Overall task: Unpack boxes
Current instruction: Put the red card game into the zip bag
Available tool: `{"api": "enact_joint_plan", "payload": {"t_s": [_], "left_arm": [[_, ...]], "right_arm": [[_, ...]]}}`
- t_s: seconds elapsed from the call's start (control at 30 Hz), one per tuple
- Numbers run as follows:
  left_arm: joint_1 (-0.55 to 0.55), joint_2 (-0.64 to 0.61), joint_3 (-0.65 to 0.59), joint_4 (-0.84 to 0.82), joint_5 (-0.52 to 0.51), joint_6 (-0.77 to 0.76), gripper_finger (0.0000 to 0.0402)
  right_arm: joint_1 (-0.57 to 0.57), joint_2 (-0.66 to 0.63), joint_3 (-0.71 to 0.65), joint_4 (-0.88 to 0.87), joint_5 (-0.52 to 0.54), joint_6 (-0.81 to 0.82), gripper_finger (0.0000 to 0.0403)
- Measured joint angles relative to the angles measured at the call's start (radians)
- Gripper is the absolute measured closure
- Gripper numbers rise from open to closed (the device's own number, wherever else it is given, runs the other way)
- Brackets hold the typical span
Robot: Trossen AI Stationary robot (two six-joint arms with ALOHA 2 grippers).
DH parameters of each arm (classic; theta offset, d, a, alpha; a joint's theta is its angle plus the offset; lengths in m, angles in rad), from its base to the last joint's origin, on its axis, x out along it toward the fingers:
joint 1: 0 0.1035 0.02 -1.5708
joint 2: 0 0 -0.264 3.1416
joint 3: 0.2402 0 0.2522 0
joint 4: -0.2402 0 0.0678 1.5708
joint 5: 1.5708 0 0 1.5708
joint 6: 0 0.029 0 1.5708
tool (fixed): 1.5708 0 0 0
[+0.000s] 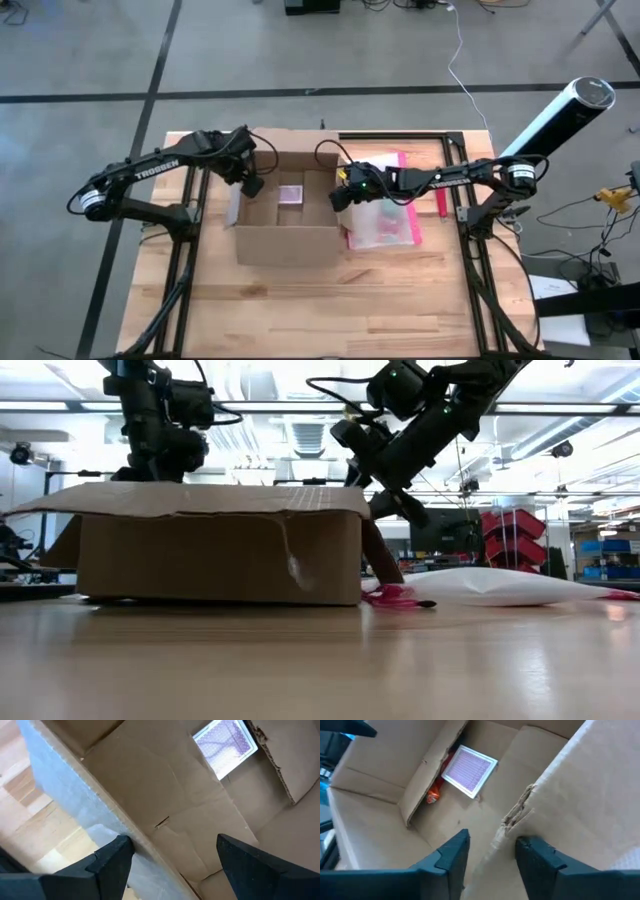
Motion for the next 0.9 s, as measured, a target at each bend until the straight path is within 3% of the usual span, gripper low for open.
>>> {"api": "enact_joint_plan", "payload": {"t_s": [0.2, 0.47, 0.7, 0.9], "left_arm": [[-0.002, 0.0, 0.0, 0.052, 0.031, 0.015, 0.0129], [-0.008, 0.0, -0.001, 0.116, 0.102, 0.03, 0.0129], [-0.008, 0.0, -0.016, 0.124, 0.103, 0.052, 0.0129], [-0.009, 0.0, -0.035, 0.133, 0.108, 0.06, 0.0129]], "right_arm": [[-0.003, -0.055, 0.0, -0.137, -0.017, -0.045, 0.039], [-0.006, -0.171, -0.002, -0.367, -0.024, -0.076, 0.0399], [-0.011, -0.274, -0.002, -0.366, -0.025, -0.11, 0.0363], [-0.01, -0.369, 0.002, -0.349, -0.023, -0.163, 0.0299]]}}
